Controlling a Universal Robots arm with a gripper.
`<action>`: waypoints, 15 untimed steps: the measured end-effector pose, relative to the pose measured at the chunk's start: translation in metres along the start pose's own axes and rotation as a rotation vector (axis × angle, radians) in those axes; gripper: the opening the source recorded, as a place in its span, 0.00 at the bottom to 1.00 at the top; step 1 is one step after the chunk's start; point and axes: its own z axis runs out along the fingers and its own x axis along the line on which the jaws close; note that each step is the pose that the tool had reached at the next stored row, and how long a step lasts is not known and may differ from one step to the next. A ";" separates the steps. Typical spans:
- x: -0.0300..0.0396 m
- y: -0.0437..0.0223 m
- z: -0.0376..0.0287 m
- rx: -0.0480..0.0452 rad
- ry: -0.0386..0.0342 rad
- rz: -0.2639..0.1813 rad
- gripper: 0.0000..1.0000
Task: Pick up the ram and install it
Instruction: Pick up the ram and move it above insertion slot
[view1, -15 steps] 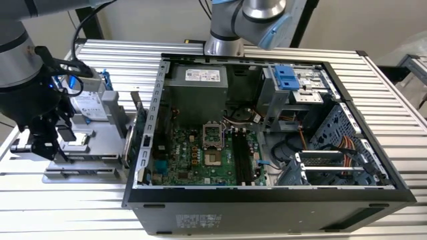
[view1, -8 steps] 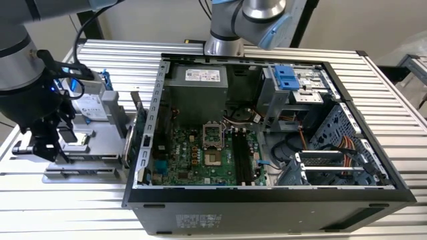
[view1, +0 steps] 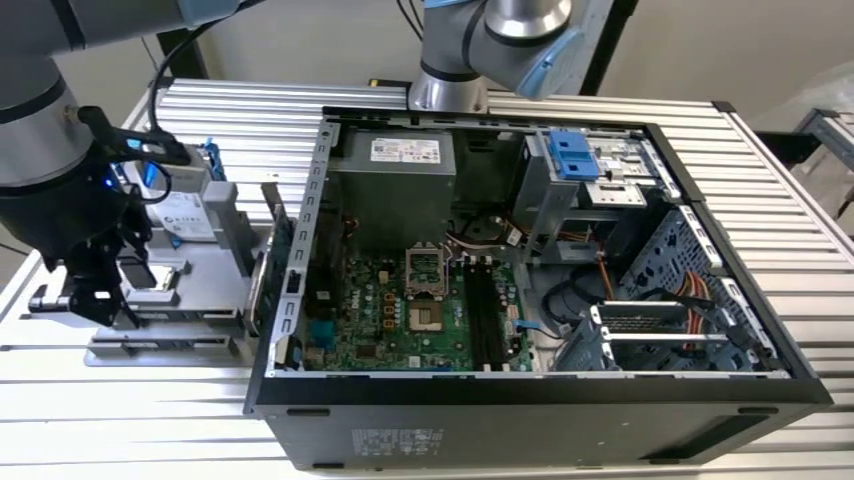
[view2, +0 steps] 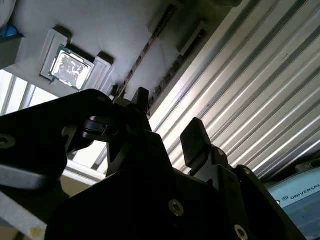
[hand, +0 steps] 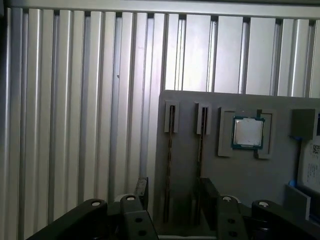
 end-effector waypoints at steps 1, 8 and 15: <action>0.0000 0.0000 0.0006 0.0000 0.0001 0.000 1.00; -0.0003 -0.0001 0.0049 0.0000 0.0006 0.001 1.00; -0.0005 -0.0002 0.0092 -0.0001 0.0008 0.002 1.00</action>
